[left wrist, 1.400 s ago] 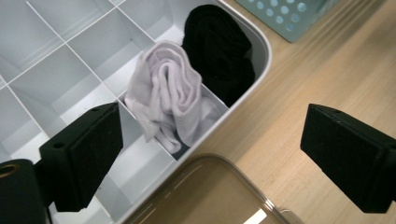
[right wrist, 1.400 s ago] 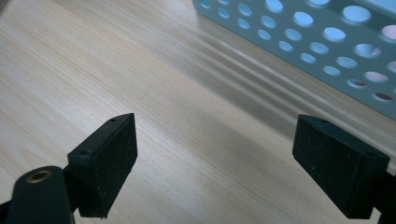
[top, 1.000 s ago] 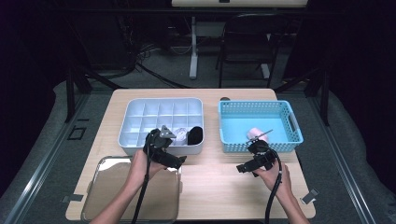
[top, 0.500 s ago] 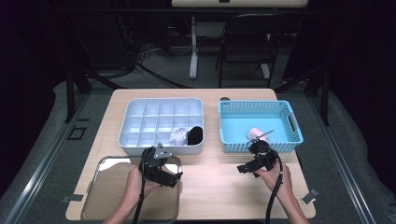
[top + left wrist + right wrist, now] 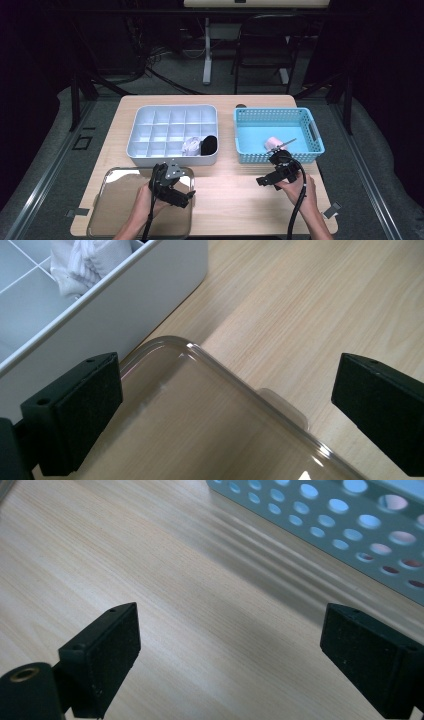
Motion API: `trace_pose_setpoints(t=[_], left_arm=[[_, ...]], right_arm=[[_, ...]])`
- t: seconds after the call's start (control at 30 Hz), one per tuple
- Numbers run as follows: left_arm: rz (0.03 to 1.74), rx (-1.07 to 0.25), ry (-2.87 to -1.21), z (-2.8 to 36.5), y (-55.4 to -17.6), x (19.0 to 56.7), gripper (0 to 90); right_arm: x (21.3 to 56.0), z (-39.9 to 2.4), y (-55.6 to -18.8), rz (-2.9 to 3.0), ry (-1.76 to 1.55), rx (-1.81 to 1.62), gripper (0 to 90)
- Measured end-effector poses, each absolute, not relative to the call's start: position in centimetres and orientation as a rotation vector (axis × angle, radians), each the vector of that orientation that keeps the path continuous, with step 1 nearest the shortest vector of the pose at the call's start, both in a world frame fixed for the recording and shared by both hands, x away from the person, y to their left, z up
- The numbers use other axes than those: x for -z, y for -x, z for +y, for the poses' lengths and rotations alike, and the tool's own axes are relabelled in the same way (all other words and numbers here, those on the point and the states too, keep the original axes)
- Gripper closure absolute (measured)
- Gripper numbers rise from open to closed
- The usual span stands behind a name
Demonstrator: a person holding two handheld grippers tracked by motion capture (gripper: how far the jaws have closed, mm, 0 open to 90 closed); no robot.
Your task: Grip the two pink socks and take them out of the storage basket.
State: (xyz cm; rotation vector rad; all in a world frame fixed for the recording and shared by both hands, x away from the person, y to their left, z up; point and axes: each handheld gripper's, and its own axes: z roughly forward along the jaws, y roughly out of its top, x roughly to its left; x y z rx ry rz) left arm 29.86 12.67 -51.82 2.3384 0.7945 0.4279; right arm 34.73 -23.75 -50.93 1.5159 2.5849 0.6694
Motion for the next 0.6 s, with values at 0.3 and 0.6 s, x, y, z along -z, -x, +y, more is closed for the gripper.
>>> trace_pose_setpoints(t=[0.3,0.6], left_arm=[[0.776,-0.413,-2.334,12.7,-29.8,52.2,0.2],[0.789,-0.398,-2.327,12.6,-30.4,52.4,0.2]], right_arm=[[49.4,-24.1,-34.8,2.605,-1.511,-0.672,8.6],[48.4,-25.0,-34.7,2.569,-1.518,-0.741,9.0]])
